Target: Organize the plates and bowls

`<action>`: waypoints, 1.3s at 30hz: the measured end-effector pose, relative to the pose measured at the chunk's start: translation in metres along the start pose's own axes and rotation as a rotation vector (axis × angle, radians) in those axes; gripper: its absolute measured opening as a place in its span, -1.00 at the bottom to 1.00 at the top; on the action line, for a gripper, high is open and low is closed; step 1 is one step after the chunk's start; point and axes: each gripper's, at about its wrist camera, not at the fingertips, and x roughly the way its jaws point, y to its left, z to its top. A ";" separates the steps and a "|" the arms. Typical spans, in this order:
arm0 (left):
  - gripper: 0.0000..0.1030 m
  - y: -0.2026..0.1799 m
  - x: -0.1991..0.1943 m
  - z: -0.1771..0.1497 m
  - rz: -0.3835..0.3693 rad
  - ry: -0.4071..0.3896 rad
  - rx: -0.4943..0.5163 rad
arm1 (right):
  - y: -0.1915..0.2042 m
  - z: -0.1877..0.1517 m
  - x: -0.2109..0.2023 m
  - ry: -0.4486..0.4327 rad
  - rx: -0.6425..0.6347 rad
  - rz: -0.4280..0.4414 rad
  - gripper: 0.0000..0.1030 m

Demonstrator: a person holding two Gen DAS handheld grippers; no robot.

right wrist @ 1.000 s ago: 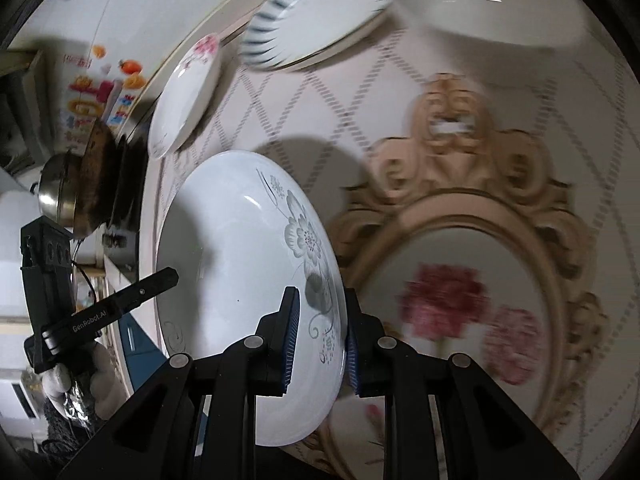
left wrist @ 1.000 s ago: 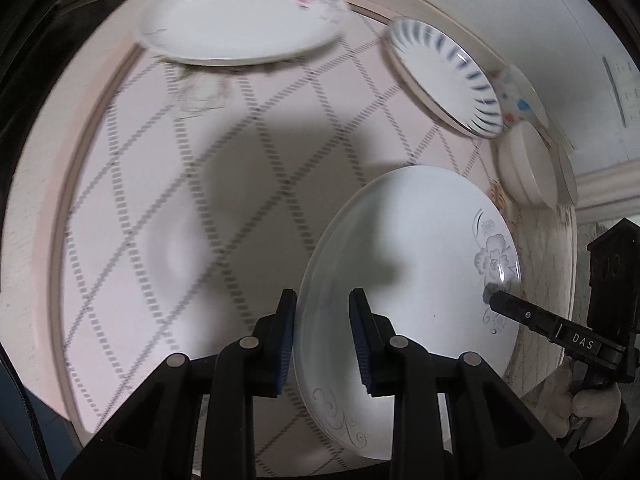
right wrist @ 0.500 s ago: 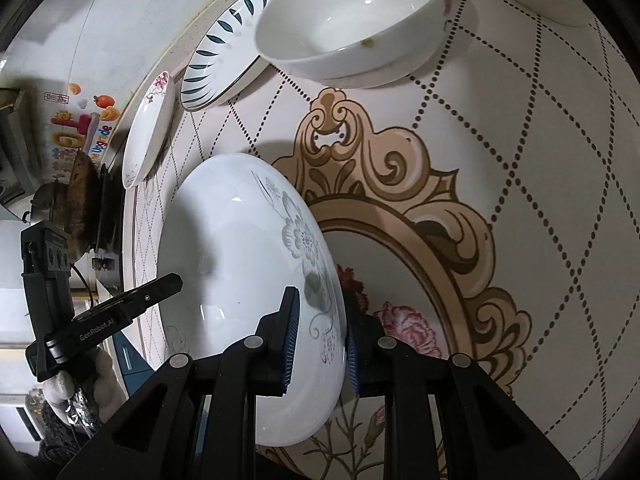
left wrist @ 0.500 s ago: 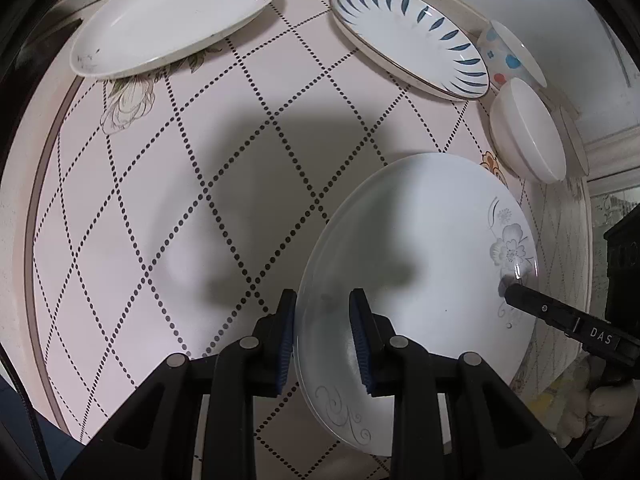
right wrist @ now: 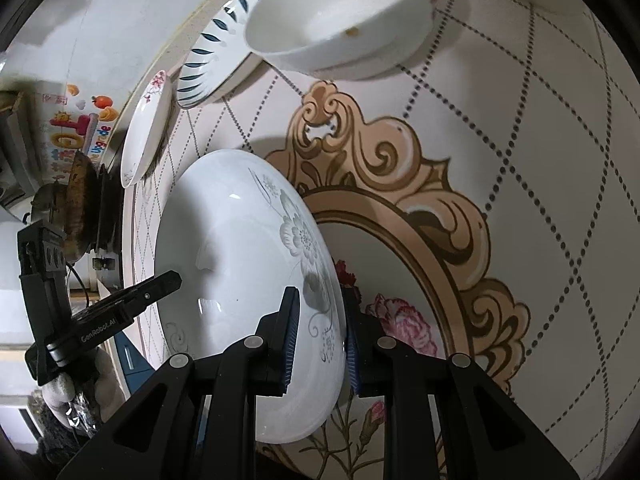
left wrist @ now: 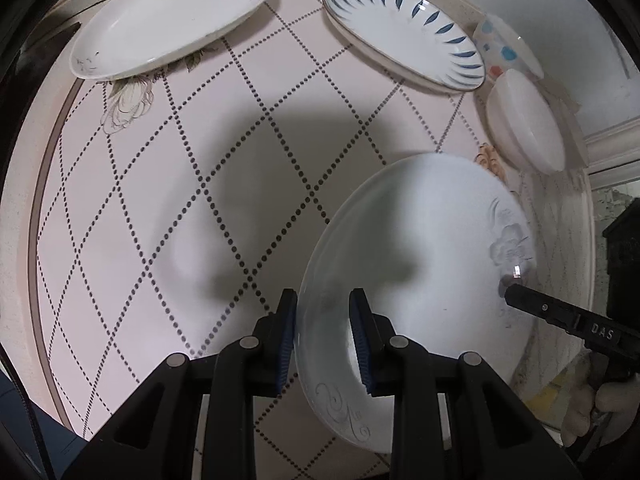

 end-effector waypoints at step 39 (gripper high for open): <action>-0.32 0.214 -0.015 0.205 -0.003 -0.122 -0.268 | 0.232 0.258 0.125 -0.036 -0.012 0.030 -0.09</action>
